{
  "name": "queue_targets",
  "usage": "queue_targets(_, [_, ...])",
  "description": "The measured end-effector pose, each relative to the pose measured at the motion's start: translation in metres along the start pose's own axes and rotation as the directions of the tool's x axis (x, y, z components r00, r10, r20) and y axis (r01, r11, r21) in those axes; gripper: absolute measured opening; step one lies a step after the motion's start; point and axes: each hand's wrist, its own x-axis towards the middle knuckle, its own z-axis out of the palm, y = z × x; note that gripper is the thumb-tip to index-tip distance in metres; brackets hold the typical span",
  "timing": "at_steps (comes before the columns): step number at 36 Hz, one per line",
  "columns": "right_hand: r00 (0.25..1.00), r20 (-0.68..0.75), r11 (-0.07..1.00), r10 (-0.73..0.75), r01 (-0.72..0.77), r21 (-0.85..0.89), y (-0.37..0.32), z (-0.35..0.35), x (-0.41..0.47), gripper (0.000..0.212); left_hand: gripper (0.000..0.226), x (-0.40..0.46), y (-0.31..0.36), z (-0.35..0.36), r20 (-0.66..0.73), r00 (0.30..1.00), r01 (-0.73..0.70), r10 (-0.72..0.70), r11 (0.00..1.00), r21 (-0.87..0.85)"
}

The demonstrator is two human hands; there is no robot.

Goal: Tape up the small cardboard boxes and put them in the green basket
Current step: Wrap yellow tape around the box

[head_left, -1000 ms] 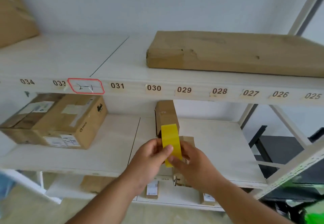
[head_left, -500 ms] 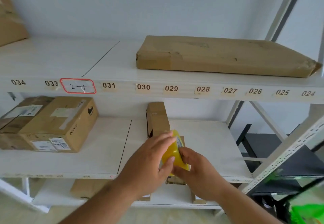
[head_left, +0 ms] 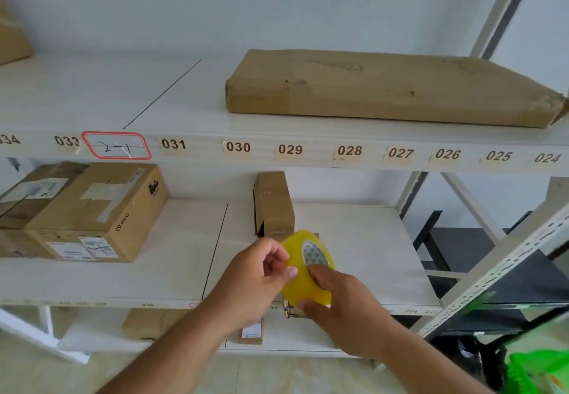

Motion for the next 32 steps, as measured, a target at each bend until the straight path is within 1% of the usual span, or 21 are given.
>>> queue_targets(3, [0.999, 0.044, 0.999, 0.019, -0.018, -0.033, -0.001, 0.000, 0.001, 0.022, 0.009, -0.001, -0.007, -0.001, -0.002, 1.000, -0.006, 0.007, 1.000, 0.030])
queue_targets(4, [0.998, 0.057, 0.999, 0.032, -0.029, -0.039, 0.000, 0.001, 0.001, 0.024, 0.010, -0.002, -0.009, -0.001, -0.013, 1.000, -0.027, 0.028, 0.998, 0.065])
queue_targets(6, [0.996, 0.075, 0.999, 0.052, -0.052, -0.009, 0.002, 0.005, 0.001, 0.025, 0.012, -0.005, -0.015, 0.001, -0.039, 0.992, -0.108, 0.116, 0.980, 0.165])
queue_targets(9, [0.989, 0.092, 0.991, 0.111, -0.118, 0.066, 0.005, 0.011, 0.003, 0.028, 0.016, -0.008, -0.022, 0.006, -0.054, 0.952, -0.256, 0.300, 0.884, 0.392])
queue_targets(10, [0.987, 0.100, 0.983, 0.125, -0.137, 0.119, 0.003, 0.012, 0.003, 0.028, 0.017, -0.008, -0.023, 0.006, -0.047, 0.938, -0.291, 0.345, 0.851, 0.438])
queue_targets(12, [0.981, 0.120, 0.954, 0.154, -0.179, 0.239, -0.001, 0.013, 0.004, 0.030, 0.019, -0.009, -0.019, 0.004, -0.036, 0.917, -0.330, 0.398, 0.805, 0.493])
queue_targets(14, [0.973, 0.101, 0.931, 0.206, -0.226, 0.286, -0.004, 0.015, 0.007, 0.037, 0.023, -0.008, -0.005, 0.001, -0.013, 0.890, -0.383, 0.456, 0.762, 0.523])
queue_targets(16, [0.950, 0.054, 0.894, 0.306, -0.307, 0.326, -0.002, 0.016, 0.010, 0.044, 0.025, -0.004, 0.012, -0.006, 0.032, 0.879, -0.420, 0.476, 0.740, 0.525])
queue_targets(17, [0.936, 0.036, 0.877, 0.350, -0.341, 0.339, -0.001, 0.017, 0.011, 0.047, 0.022, 0.002, 0.016, -0.009, 0.046, 0.901, -0.395, 0.431, 0.771, 0.500])
queue_targets(18, [0.929, 0.019, 0.873, 0.370, -0.354, 0.335, 0.000, 0.017, 0.011, 0.050, 0.020, 0.009, 0.016, -0.013, 0.043, 0.936, -0.332, 0.350, 0.832, 0.445])
queue_targets(20, [0.916, -0.011, 0.863, 0.401, -0.374, 0.340, 0.004, 0.019, 0.012, 0.059, 0.014, 0.027, 0.014, -0.023, 0.045, 0.990, -0.137, 0.130, 0.958, 0.253])
queue_targets(21, [0.904, -0.025, 0.847, 0.427, -0.391, 0.361, 0.005, 0.020, 0.012, 0.062, 0.012, 0.034, 0.011, -0.027, 0.062, 0.997, -0.044, 0.035, 0.988, 0.150])
queue_targets(22, [0.892, -0.035, 0.832, 0.451, -0.406, 0.377, 0.004, 0.022, 0.012, 0.065, 0.008, 0.039, 0.008, -0.030, 0.085, 0.996, 0.033, -0.038, 0.998, 0.062])
queue_targets(23, [0.880, -0.044, 0.822, 0.473, -0.423, 0.380, 0.003, 0.025, 0.013, 0.070, 0.006, 0.042, 0.005, -0.032, 0.112, 0.990, 0.081, -0.081, 0.997, 0.004])
queue_targets(25, [0.864, -0.067, 0.816, 0.499, -0.442, 0.374, -0.001, 0.028, 0.012, 0.081, 0.010, 0.045, 0.002, -0.034, 0.164, 0.979, 0.134, -0.121, 0.989, -0.068])
queue_targets(26, [0.859, -0.080, 0.815, 0.506, -0.446, 0.371, -0.001, 0.030, 0.013, 0.081, 0.015, 0.045, 0.001, -0.033, 0.191, 0.972, 0.161, -0.140, 0.982, -0.098])
queue_targets(28, [0.850, -0.115, 0.816, 0.515, -0.444, 0.371, 0.000, 0.033, 0.013, 0.065, 0.018, 0.046, -0.006, -0.031, 0.226, 0.958, 0.210, -0.177, 0.969, -0.131])
queue_targets(30, [0.840, -0.140, 0.812, 0.524, -0.443, 0.380, 0.002, 0.035, 0.012, 0.056, 0.010, 0.048, -0.013, -0.027, 0.227, 0.952, 0.223, -0.205, 0.973, -0.058])
queue_targets(32, [0.837, -0.128, 0.806, 0.533, -0.455, 0.379, 0.005, 0.036, 0.012, 0.056, 0.003, 0.049, -0.018, -0.023, 0.205, 0.955, 0.213, -0.215, 0.977, 0.031])
